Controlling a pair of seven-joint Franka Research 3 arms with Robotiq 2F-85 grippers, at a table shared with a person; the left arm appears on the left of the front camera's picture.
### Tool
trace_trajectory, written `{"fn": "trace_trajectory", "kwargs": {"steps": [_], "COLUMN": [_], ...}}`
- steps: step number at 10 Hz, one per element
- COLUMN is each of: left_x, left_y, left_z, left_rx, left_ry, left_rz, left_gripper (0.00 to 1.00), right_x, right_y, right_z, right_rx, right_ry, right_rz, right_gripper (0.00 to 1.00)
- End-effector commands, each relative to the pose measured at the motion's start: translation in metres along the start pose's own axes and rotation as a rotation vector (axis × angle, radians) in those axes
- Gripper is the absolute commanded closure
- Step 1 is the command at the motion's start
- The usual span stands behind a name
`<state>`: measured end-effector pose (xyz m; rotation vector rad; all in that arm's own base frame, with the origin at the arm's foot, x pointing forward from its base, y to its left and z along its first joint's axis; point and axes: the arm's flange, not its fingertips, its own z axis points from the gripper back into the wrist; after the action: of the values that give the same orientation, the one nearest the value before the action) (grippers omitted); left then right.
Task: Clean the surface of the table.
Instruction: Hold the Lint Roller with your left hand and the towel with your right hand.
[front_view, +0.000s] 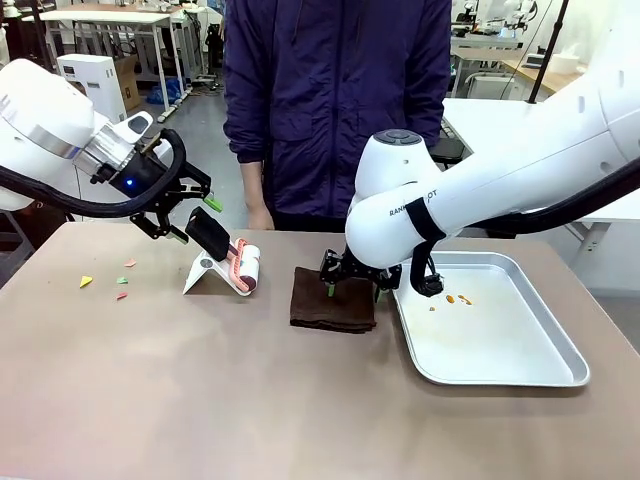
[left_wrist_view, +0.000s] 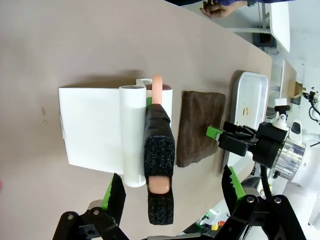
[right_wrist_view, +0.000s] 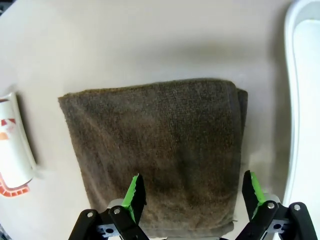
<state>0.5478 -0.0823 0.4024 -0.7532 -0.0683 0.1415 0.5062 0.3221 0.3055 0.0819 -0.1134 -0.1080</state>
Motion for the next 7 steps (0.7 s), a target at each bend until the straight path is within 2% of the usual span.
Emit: {"fn": "trace_trajectory", "kwargs": {"steps": [1, 5, 6, 7], "left_x": [0.0040, 0.0049, 0.0049, 0.0044], "left_y": [-0.0003, 0.0003, 0.0009, 0.0011], "left_z": [-0.0012, -0.0036, -0.0043, -0.0052], "left_rx": [0.022, 0.030, 0.027, 0.028], "left_ry": [-0.002, 0.006, 0.002, 0.003], "left_rz": [0.018, 0.021, 0.020, 0.012], "left_gripper": [0.00, 0.00, 0.19, 0.59], "right_x": [0.0033, 0.0041, 0.0038, 0.0036], "right_y": [0.0065, 0.0059, 0.0052, 0.0049], "right_z": [-0.0046, -0.0081, -0.0075, -0.0078], "right_rx": [0.002, 0.002, -0.002, -0.003], "right_ry": [-0.014, -0.009, -0.006, -0.001], "right_rz": [-0.052, -0.065, -0.064, -0.062], "right_gripper": [0.00, 0.00, 0.00, 0.60]}}
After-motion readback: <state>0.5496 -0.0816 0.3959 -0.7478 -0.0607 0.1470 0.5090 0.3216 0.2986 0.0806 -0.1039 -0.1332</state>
